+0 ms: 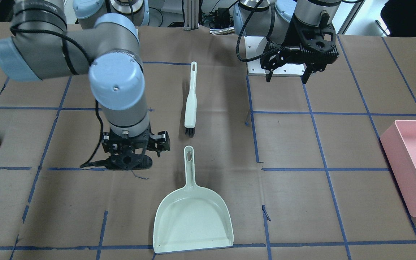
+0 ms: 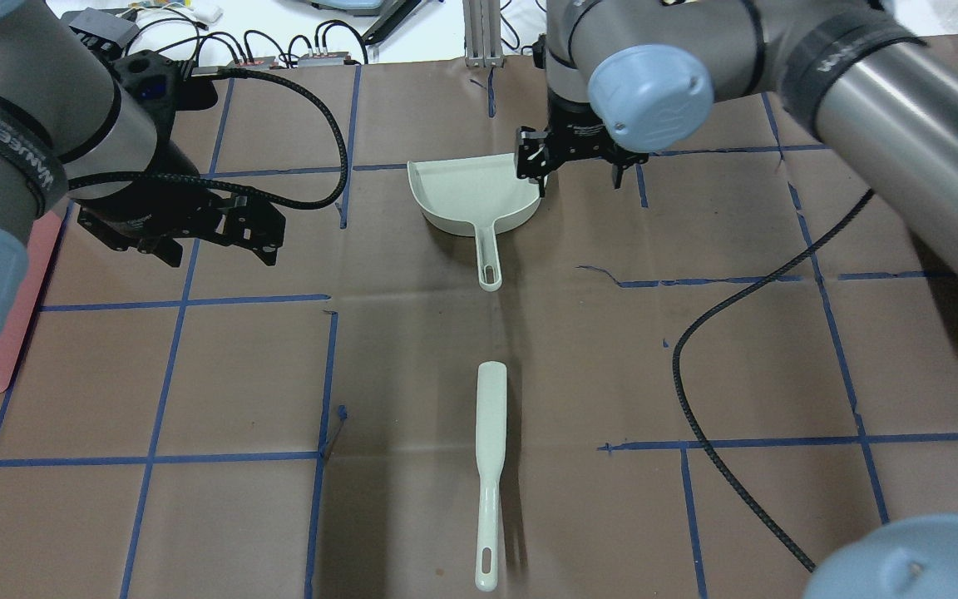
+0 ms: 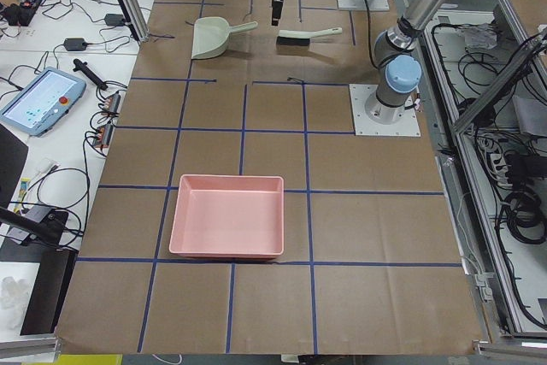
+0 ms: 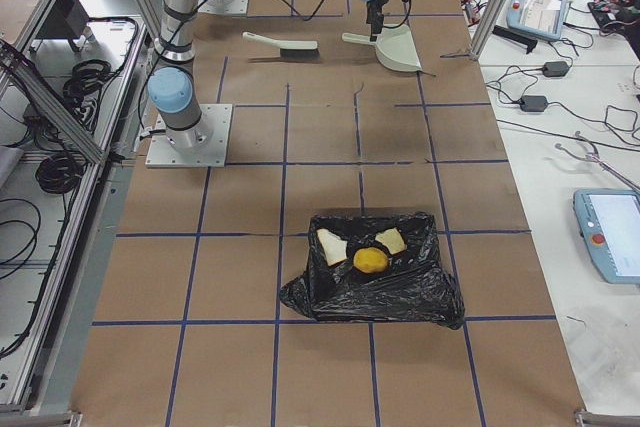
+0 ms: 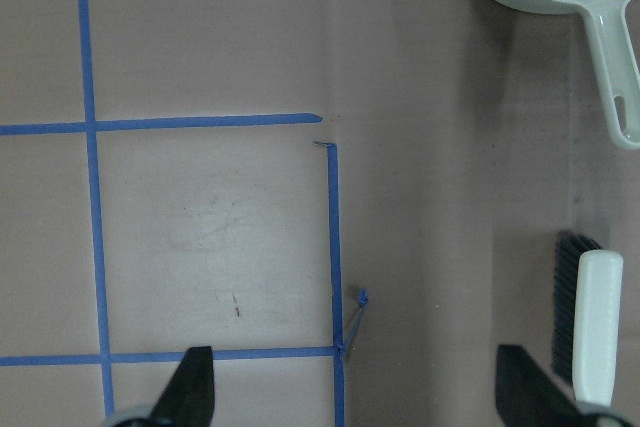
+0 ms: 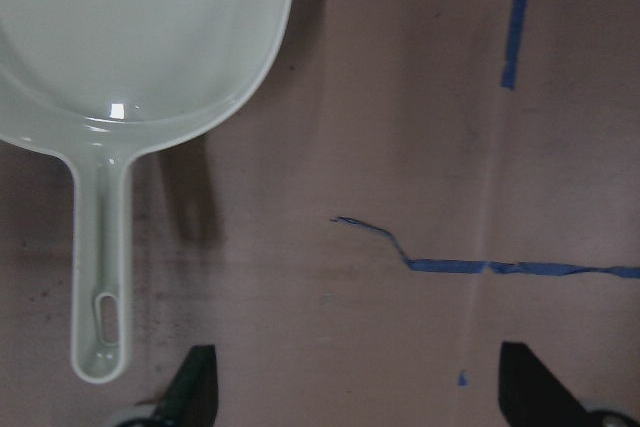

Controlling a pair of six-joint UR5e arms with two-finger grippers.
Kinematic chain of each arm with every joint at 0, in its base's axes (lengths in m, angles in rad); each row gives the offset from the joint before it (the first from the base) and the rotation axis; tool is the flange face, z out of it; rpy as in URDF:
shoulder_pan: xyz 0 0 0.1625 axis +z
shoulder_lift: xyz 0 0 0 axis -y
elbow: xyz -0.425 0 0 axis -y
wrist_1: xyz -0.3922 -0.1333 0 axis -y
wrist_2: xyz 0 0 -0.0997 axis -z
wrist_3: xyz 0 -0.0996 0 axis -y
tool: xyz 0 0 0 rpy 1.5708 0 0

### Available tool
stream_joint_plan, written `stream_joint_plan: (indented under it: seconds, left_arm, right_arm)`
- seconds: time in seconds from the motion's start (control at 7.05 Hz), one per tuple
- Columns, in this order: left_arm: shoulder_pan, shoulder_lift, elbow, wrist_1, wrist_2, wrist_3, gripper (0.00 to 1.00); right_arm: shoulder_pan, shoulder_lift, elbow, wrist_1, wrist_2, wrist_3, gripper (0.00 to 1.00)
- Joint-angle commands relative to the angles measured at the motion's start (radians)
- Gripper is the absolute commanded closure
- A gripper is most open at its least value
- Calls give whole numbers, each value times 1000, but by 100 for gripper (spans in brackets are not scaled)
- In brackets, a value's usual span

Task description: Sweep and dump trash in nearest bin

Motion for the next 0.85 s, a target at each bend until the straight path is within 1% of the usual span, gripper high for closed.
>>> stream_joint_plan:
  seconds: [0.0,0.28,0.57,0.71]
  left_arm:
    - [0,0,0,0,0,1,1]
    - [0,2,0,0,0,1,1]
    - [0,2,0,0,-1,1,1]
    - [0,2,0,0,-1,1,1]
  right_arm:
    - [-143,-134,87,26,-2,-212,0]
    - [-258,-248,176,10,3,-352,0]
    - [-267,-367,256,9,17,-315,0]
    - [-258,-392,265,12,18,-249,0]
